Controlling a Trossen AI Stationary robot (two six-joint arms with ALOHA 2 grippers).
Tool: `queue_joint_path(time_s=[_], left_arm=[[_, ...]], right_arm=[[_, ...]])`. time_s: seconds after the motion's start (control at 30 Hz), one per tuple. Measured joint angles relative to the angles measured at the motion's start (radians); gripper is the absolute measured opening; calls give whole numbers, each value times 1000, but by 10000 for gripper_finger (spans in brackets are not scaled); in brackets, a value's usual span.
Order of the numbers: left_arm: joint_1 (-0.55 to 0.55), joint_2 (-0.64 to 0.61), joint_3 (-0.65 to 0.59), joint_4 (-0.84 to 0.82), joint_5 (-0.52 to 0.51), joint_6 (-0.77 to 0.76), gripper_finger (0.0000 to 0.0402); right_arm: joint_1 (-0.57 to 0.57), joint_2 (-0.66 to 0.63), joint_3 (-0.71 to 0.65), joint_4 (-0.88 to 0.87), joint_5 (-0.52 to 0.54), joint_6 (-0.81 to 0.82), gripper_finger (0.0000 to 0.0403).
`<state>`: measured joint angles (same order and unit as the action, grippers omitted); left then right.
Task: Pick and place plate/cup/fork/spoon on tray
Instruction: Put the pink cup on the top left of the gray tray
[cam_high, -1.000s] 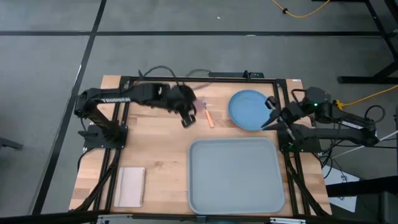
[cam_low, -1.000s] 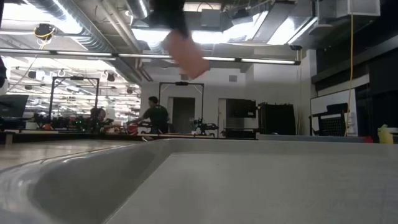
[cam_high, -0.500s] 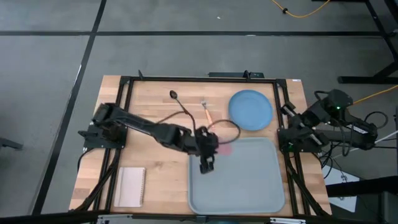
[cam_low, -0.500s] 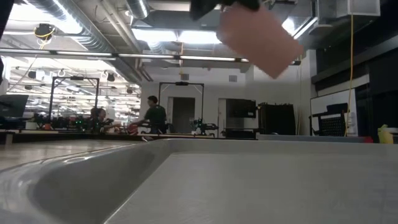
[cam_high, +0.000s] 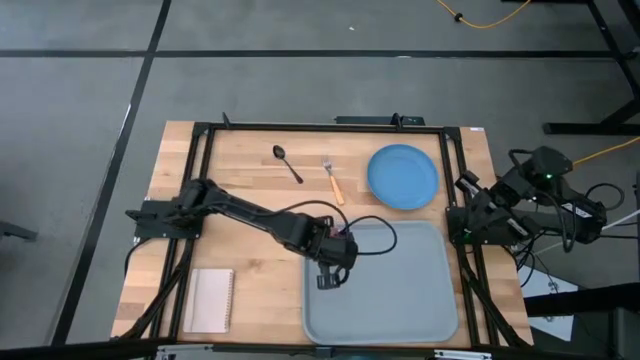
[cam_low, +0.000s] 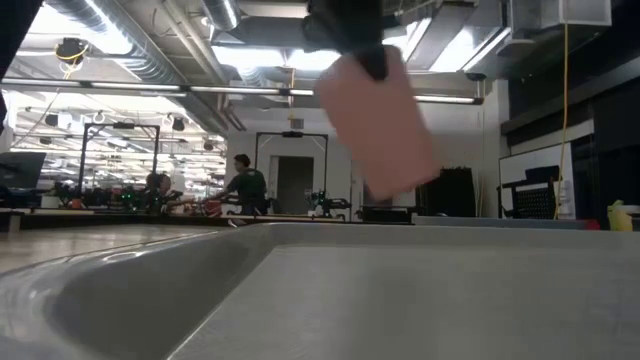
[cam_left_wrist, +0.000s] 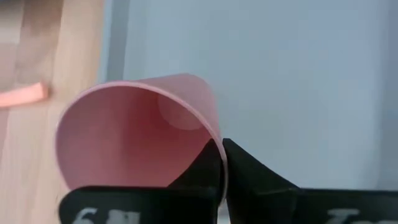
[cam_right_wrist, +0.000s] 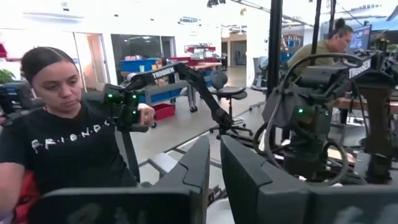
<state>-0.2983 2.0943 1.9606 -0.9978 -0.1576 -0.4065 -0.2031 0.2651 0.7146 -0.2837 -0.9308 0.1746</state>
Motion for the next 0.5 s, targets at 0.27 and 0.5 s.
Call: queue_joint_path(time_s=[0.27, 0.5], left_arm=[[28, 42, -1, -45, 20, -11, 0], [25, 41, -2, -50, 42, -55, 14]], right_arm=[[0, -2, 0, -114, 56, -57, 46], [0, -2, 0, -152, 73, -82, 46]])
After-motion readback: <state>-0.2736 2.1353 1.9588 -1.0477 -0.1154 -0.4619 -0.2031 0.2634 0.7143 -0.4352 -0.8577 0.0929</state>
